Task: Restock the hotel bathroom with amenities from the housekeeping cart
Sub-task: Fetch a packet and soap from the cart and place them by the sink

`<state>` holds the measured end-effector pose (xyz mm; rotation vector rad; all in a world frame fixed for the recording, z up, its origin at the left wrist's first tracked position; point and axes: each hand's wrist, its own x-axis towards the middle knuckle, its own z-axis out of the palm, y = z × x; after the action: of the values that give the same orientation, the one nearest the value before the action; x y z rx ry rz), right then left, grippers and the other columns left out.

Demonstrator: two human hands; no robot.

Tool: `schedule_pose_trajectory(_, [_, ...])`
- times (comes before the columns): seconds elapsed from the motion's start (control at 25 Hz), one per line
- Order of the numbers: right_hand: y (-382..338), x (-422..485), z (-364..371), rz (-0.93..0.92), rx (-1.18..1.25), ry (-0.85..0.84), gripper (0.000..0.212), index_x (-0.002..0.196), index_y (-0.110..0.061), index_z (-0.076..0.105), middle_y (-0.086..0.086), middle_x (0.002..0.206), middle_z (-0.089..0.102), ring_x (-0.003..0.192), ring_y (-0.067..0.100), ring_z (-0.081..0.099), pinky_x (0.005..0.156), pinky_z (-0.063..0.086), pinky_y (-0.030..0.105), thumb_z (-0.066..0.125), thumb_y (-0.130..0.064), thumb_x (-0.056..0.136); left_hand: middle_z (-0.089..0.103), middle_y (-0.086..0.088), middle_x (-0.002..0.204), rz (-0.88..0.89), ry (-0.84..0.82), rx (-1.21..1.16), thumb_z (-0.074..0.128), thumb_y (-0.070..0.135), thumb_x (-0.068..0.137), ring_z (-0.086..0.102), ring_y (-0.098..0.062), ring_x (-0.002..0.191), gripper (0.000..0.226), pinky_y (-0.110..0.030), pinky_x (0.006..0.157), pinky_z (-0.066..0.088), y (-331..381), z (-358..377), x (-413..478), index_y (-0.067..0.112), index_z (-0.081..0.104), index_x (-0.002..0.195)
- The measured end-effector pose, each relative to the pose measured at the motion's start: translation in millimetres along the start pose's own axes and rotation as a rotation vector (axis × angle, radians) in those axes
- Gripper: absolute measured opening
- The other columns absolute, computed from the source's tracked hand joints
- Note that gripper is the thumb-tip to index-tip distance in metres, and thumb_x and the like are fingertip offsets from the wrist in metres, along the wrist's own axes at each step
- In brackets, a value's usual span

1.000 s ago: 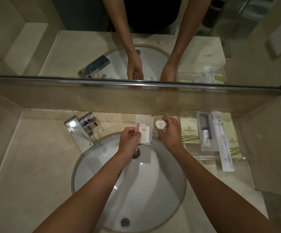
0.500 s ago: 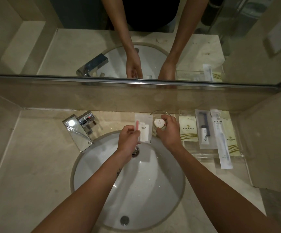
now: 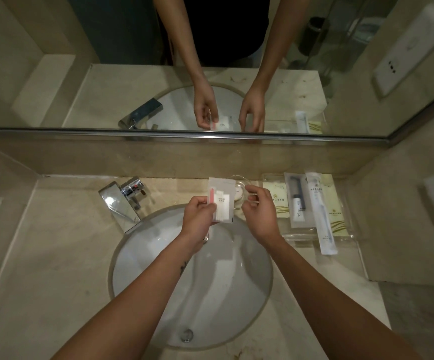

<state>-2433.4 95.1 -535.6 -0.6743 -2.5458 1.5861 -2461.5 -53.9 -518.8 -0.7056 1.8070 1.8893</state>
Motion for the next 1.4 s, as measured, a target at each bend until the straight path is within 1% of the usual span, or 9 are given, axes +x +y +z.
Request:
schedule_pose_trajectory(0.16, [-8.3, -19.3, -28.7, 0.052, 0.159, -0.033, 0.025, 0.121, -0.018, 0.064, -0.006, 0.121, 0.063, 0.096, -0.003, 0.062, 0.085, 0.052, 0.015, 0.054, -0.013, 0.099, 0.069, -0.006, 0.094, 0.006, -0.046, 0.035, 0.055, 0.001, 0.093, 0.065, -0.017, 0.080, 0.015, -0.033, 0.077, 0.059, 4.1, 22.1, -24.4, 0.007, 0.058, 0.107])
schedule_pose_trajectory(0.36, [-6.0, -38.0, -71.4, 0.041, 0.223, -0.032, 0.022, 0.113, -0.023, 0.065, -0.012, 0.104, 0.072, 0.092, 0.005, 0.068, 0.081, 0.057, 0.025, 0.061, -0.013, 0.094, 0.068, -0.003, 0.078, 0.039, -0.138, 0.097, 0.057, -0.003, 0.089, 0.064, -0.009, 0.062, 0.015, -0.025, 0.065, 0.054, 6.7, 63.5, -55.1, 0.005, 0.061, 0.102])
schedule_pose_trajectory(0.56, [10.9, -45.4, -126.8, 0.056, 0.218, 0.057, 0.028, 0.108, -0.028, 0.062, -0.009, 0.096, 0.071, 0.083, 0.001, 0.066, 0.075, 0.055, 0.021, 0.061, -0.006, 0.090, 0.064, -0.004, 0.072, 0.042, -0.232, 0.190, 0.059, -0.001, 0.090, 0.057, -0.013, 0.062, 0.012, -0.033, 0.071, 0.051, -3.2, 115.2, -77.0, 0.006, 0.064, 0.098])
schedule_pose_trajectory(0.76, [42.0, -42.2, -164.3, 0.140, 0.243, 0.159, 0.034, 0.122, -0.023, 0.056, -0.007, 0.102, 0.067, 0.091, 0.009, 0.066, 0.076, 0.051, 0.018, 0.063, -0.011, 0.090, 0.063, -0.007, 0.071, 0.053, -0.301, 0.328, 0.055, -0.007, 0.088, 0.061, -0.021, 0.069, 0.018, -0.034, 0.070, 0.054, -11.9, 161.9, -86.9, 0.007, 0.063, 0.095])
schedule_pose_trajectory(0.92, [60.8, -36.0, -183.3, 0.185, 0.278, 0.256, 0.032, 0.112, -0.013, 0.045, -0.009, 0.097, 0.056, 0.085, 0.006, 0.059, 0.070, 0.048, 0.014, 0.066, -0.006, 0.090, 0.069, -0.012, 0.083, 0.082, -0.276, 0.394, 0.057, -0.006, 0.088, 0.068, -0.028, 0.082, 0.021, -0.048, 0.087, 0.059, -18.3, 199.6, -77.1, 0.013, 0.065, 0.091])
schedule_pose_trajectory(1.04, [75.5, -27.1, -190.0, 0.242, 0.230, 0.279, 0.019, 0.100, -0.015, 0.052, -0.010, 0.092, 0.058, 0.085, 0.014, 0.059, 0.067, 0.047, 0.020, 0.065, -0.006, 0.089, 0.073, -0.008, 0.091, 0.084, -0.258, 0.402, 0.059, -0.001, 0.091, 0.072, -0.028, 0.091, 0.017, -0.049, 0.090, 0.059, -27.3, 217.7, -66.5, 0.011, 0.067, 0.100])
schedule_pose_trajectory(1.12, [84.6, -20.9, -192.9, 0.227, 0.235, 0.299, 0.019, 0.094, -0.018, 0.055, -0.012, 0.092, 0.059, 0.088, 0.014, 0.057, 0.068, 0.044, 0.013, 0.063, -0.001, 0.088, 0.073, -0.010, 0.100, 0.076, -0.263, 0.397, 0.058, 0.000, 0.093, 0.072, -0.030, 0.097, 0.017, -0.048, 0.092, 0.058, -31.7, 226.9, -61.3, 0.012, 0.066, 0.103])
schedule_pose_trajectory(1.24, [94.7, -14.2, -196.0, 0.206, 0.215, 0.303, 0.023, 0.100, -0.018, 0.060, -0.009, 0.102, 0.061, 0.093, 0.012, 0.056, 0.068, 0.041, 0.002, 0.061, 0.003, 0.089, 0.072, -0.013, 0.108, 0.090, -0.251, 0.383, 0.056, 0.000, 0.095, 0.071, -0.031, 0.101, 0.018, -0.045, 0.092, 0.059, -36.1, 236.0, -57.4, 0.017, 0.063, 0.100])
schedule_pose_trajectory(1.4, [105.7, -7.4, -200.0, 0.220, 0.197, 0.315, 0.024, 0.107, -0.017, 0.064, 0.001, 0.115, 0.065, 0.101, 0.015, 0.059, 0.069, 0.042, 0.000, 0.059, 0.001, 0.091, 0.073, -0.013, 0.105, 0.081, -0.278, 0.392, 0.056, 0.001, 0.096, 0.072, -0.028, 0.097, 0.030, -0.044, 0.091, 0.060, -41.2, 245.4, -52.4, 0.006, 0.063, 0.125])
